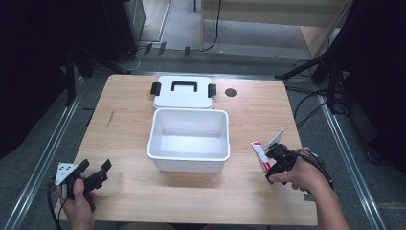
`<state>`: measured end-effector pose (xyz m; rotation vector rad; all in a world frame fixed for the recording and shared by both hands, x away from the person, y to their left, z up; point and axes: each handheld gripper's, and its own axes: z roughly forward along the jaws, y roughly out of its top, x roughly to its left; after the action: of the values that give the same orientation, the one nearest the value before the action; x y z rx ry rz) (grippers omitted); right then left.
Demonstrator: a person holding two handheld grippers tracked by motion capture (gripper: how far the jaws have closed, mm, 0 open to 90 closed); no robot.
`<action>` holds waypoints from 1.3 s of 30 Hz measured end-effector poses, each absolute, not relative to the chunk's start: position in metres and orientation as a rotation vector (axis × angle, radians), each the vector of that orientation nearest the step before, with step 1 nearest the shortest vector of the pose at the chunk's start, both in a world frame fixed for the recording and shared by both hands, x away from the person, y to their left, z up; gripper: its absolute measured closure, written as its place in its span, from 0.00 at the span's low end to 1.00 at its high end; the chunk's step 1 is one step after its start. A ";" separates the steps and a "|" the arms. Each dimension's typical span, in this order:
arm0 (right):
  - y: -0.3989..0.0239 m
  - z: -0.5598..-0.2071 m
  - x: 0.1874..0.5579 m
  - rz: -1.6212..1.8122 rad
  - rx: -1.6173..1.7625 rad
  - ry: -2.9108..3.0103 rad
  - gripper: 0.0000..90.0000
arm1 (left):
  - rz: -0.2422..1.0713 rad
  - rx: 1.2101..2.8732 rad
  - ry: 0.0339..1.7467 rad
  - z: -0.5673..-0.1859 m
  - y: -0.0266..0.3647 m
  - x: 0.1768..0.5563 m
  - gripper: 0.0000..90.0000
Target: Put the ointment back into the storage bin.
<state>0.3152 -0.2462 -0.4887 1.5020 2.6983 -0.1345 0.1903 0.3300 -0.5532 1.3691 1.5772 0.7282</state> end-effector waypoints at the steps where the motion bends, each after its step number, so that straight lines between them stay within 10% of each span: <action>1: -0.244 -0.489 0.318 -0.135 1.513 2.691 0.29 | 0.727 1.370 1.577 -0.553 0.330 0.190 0.16; 28: -0.224 -0.500 0.362 -0.016 1.663 2.647 0.80 | 0.718 1.375 1.577 -0.553 0.329 0.192 0.16; 39: -0.220 -0.486 0.361 0.041 1.637 2.659 0.81 | 0.720 1.378 1.577 -0.553 0.329 0.192 0.16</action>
<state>0.3611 -0.2203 -0.4858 1.6369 2.6591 0.0406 0.1915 0.3293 -0.5532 1.3781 1.5767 0.7198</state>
